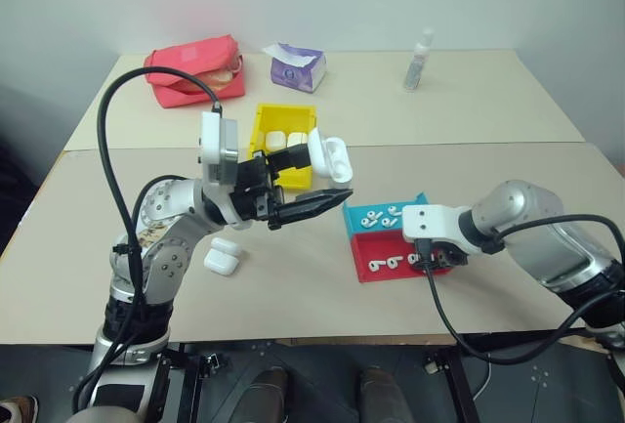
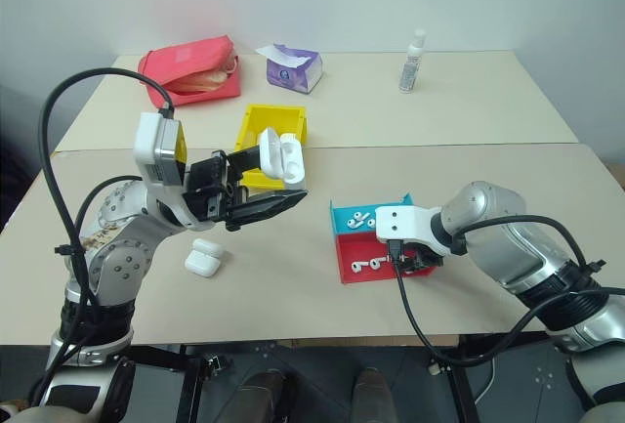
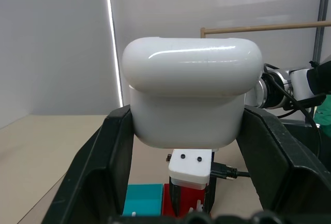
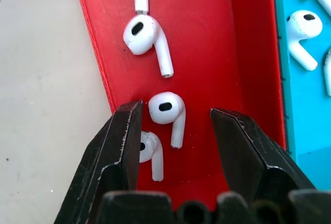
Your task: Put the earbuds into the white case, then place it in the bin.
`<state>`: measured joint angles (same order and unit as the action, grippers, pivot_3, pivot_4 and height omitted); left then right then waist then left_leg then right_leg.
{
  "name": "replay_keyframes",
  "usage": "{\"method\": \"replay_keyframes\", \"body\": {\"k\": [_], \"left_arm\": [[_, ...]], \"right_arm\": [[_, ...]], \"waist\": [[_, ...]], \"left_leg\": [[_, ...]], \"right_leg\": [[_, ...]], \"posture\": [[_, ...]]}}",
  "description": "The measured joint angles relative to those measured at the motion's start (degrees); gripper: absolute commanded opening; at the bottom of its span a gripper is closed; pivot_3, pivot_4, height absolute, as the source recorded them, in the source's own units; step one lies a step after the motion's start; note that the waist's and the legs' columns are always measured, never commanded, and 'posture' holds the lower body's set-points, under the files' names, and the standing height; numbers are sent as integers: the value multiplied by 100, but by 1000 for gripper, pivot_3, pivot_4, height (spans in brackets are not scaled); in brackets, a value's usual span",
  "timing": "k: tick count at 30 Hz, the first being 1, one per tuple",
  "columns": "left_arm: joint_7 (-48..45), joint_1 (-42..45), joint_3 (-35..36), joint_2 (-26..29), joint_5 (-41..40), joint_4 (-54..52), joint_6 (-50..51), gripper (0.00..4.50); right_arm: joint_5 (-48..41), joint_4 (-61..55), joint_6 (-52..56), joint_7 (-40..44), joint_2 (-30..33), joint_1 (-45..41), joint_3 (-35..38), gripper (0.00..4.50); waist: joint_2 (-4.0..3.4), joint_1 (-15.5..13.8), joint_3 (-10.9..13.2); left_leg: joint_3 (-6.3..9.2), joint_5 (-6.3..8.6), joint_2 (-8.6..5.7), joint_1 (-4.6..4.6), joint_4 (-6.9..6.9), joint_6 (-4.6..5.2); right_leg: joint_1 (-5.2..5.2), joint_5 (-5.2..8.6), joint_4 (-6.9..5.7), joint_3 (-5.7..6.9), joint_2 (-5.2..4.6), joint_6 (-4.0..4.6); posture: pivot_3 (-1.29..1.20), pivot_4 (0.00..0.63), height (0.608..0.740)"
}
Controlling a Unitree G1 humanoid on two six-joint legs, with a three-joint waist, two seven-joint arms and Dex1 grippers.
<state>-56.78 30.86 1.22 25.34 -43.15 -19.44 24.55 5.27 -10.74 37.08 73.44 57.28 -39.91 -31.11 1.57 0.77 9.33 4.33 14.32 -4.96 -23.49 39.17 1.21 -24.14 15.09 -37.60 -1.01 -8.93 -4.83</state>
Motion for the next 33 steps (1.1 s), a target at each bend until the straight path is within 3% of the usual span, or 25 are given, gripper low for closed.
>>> {"method": "replay_keyframes", "body": {"k": [5,12,18,22,26,28,33], "left_arm": [[29,-5,0,-1,-2,-17,8,2768],[-74,-92,2,119,-218,-149,133,2768],[-363,-43,0,179,-251,-55,162,2768],[-587,102,1,159,-277,188,155,2768],[-819,313,40,199,-312,546,162,2768],[-979,379,54,218,-360,641,164,2768],[-1178,536,32,202,-398,771,178,2768]], "right_arm": [[28,-11,-49,127,-5,25,19,632],[43,-45,-21,82,-105,113,134,625],[-139,-129,374,-400,-384,387,789,625],[-639,-622,1063,-776,-504,477,1823,625],[-1660,-1678,1744,-884,-792,908,3392,625],[-2324,-2216,1848,-1015,-1354,1169,4249,625],[-3526,-2935,1824,-1723,-2466,1330,5209,625]], "waist": [[0,1,0],[0,9,0],[0,-2,0],[0,-6,0],[0,-15,0],[0,-17,0],[0,3,0]], "left_leg": [[0,0,0,1,0,0],[1,0,2,4,0,-1],[1,-1,0,1,1,-2],[2,0,0,-3,0,-1],[11,0,0,-9,-1,0],[14,0,-2,-8,0,1],[12,-2,1,4,1,-2]], "right_leg": [[1,0,0,0,0,0],[1,0,0,0,1,0],[0,0,-1,-1,0,0],[0,0,-4,0,0,0],[3,0,-7,10,0,0],[10,-1,-7,12,-2,-1],[8,-1,-7,7,2,0]], "posture": [[0,150,740],[0,150,740],[0,150,740],[0,150,740],[0,150,740],[0,150,740],[0,150,740]]}}
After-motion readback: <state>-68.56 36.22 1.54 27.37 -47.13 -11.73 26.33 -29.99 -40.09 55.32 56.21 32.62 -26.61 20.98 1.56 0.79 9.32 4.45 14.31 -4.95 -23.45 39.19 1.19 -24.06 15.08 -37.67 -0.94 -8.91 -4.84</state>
